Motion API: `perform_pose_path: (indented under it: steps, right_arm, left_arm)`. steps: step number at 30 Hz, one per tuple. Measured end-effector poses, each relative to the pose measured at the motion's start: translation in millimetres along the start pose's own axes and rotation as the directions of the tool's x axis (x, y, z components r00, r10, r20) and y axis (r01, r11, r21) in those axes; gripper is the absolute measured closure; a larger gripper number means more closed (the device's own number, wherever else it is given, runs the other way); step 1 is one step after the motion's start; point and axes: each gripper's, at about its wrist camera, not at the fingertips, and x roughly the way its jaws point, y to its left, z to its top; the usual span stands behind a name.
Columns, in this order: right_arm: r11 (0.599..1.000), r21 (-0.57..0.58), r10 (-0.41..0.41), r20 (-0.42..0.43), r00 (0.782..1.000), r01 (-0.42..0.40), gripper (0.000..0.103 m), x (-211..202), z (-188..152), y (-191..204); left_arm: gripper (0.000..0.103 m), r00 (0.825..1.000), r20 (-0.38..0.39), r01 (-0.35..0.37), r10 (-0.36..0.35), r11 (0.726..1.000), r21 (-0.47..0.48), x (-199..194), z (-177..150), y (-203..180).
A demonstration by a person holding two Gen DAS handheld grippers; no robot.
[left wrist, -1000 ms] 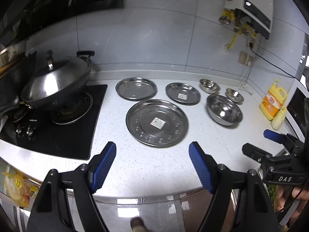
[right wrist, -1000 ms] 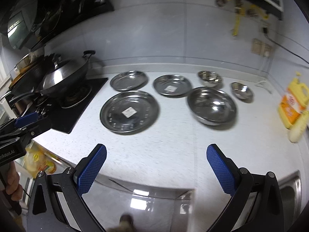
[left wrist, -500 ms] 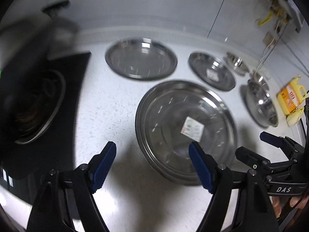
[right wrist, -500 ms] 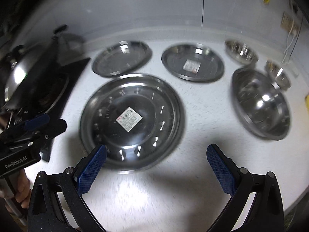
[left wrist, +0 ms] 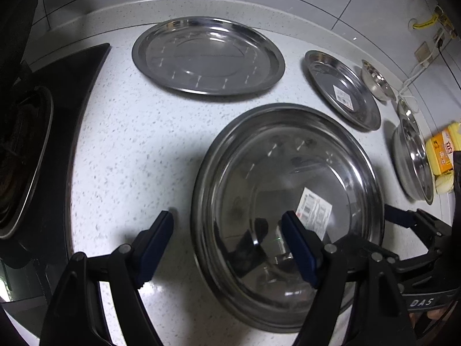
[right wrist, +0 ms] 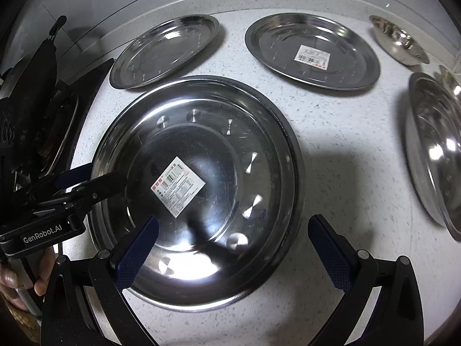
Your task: Organize plates and bowls
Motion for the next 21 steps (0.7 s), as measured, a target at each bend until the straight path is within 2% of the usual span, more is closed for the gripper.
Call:
perform_pose_path:
  steps: [2,6,13,17,21]
  right_arm:
    - [1.000,-0.008,0.024,-0.016,1.000,-0.024,0.018,5,4,-4]
    - [0.999,-0.036,0.019,-0.017,1.000,-0.020,0.031,3,8,-7]
    - [0.998,-0.054,0.031,-0.017,0.999,-0.032,0.065,-3,13,-22]
    - [0.998,-0.049,0.037,-0.017,0.999,-0.038,0.084,-6,12,-35]
    - [0.997,-0.052,0.049,-0.020,0.999,-0.050,0.089,-8,12,-42]
  left_arm:
    - [0.027,1.000,0.002,-0.015,0.015,1.000,0.003,2,2,-5]
    - [0.027,0.999,-0.001,-0.041,0.041,0.999,0.009,5,4,-11]
    - [0.027,0.998,-0.005,-0.069,0.069,0.998,-0.002,7,5,-14]
    - [0.028,0.998,-0.016,-0.060,0.060,0.998,-0.006,8,5,-15]
    - [0.028,0.999,-0.019,-0.029,0.028,0.999,-0.029,6,5,-12]
